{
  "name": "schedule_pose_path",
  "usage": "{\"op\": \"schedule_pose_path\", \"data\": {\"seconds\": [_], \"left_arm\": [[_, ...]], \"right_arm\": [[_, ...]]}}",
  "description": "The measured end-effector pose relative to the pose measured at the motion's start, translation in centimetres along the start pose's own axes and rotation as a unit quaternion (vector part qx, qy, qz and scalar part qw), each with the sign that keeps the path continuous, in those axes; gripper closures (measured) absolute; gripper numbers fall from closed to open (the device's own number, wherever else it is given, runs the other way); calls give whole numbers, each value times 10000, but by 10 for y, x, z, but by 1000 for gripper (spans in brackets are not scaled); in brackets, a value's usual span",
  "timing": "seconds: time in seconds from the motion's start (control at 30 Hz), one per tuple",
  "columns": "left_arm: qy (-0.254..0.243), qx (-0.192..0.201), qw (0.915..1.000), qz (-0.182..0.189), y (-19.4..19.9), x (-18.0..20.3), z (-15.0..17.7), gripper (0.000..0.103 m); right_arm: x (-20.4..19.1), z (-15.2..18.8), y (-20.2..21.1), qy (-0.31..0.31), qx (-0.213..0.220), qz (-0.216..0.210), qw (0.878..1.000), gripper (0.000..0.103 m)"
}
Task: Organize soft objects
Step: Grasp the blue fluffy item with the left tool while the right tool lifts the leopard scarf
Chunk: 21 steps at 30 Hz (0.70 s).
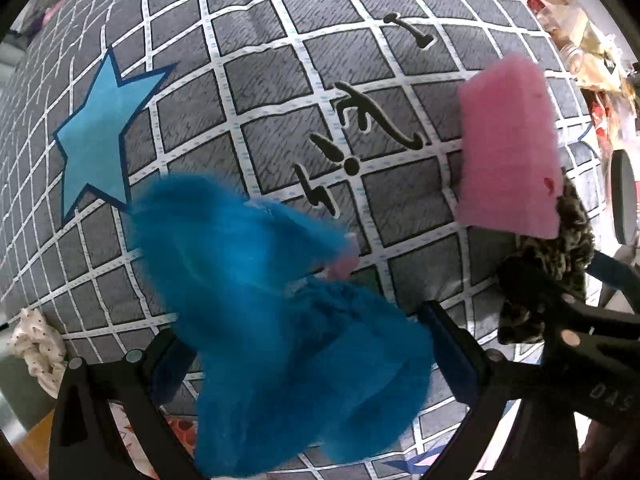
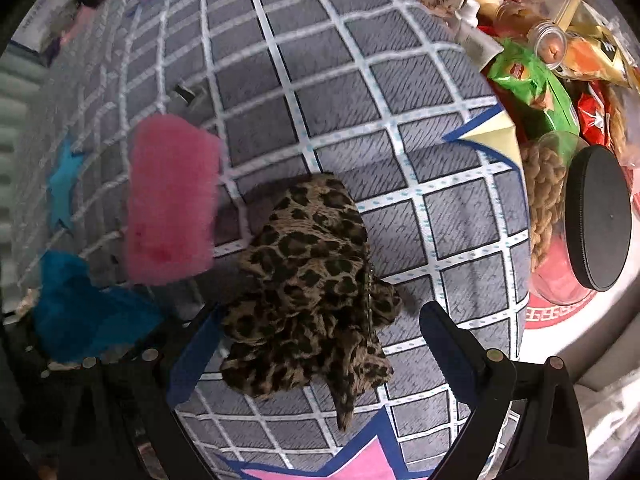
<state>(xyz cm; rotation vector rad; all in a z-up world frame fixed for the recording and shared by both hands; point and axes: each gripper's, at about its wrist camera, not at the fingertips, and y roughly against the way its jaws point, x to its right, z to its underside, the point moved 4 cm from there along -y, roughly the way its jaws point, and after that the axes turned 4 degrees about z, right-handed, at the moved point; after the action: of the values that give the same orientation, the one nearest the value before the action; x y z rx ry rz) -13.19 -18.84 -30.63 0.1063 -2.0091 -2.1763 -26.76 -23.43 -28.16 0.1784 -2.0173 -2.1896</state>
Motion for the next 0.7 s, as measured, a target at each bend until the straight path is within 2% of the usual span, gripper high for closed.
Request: {"op": "schedule_pose_path", "data": {"seconds": [0.2,0.3,0.37,0.4,0.43,0.47,0.5,0.53,0.57,0.7], "left_arm": [[-41,-191,9998,-33,-5,1,-1,0],[-153,-374,9992,-47,-5,3,1,3],[-206,-320,9993,-44,-5,6,6,15],[-236,-287,9993,-45,-2,5,8,20],[-284,-227,9993,-44,3,6,8,35],[-365,-176,9992,-38,7,7,9,60],[-451,-171,9988,23,10,9,9,73],[-514,-213,9983,175,13,11,10,81],[-544,-216,9979,278,16,13,12,81],[-676,11,9974,236,34,13,21,81]], "right_arm": [[-9,0,-3,107,29,196,9997,7],[-15,5,4,241,136,301,9992,29],[-20,7,8,345,171,276,9989,49],[-21,8,10,374,164,220,9989,51],[-21,9,12,368,136,155,9991,54],[-21,10,13,345,113,103,9993,55],[-22,12,16,318,95,12,9995,56],[-21,14,18,321,93,-38,9994,58],[-20,16,20,337,102,-79,9993,58],[-19,22,42,307,136,-240,9991,58]]}}
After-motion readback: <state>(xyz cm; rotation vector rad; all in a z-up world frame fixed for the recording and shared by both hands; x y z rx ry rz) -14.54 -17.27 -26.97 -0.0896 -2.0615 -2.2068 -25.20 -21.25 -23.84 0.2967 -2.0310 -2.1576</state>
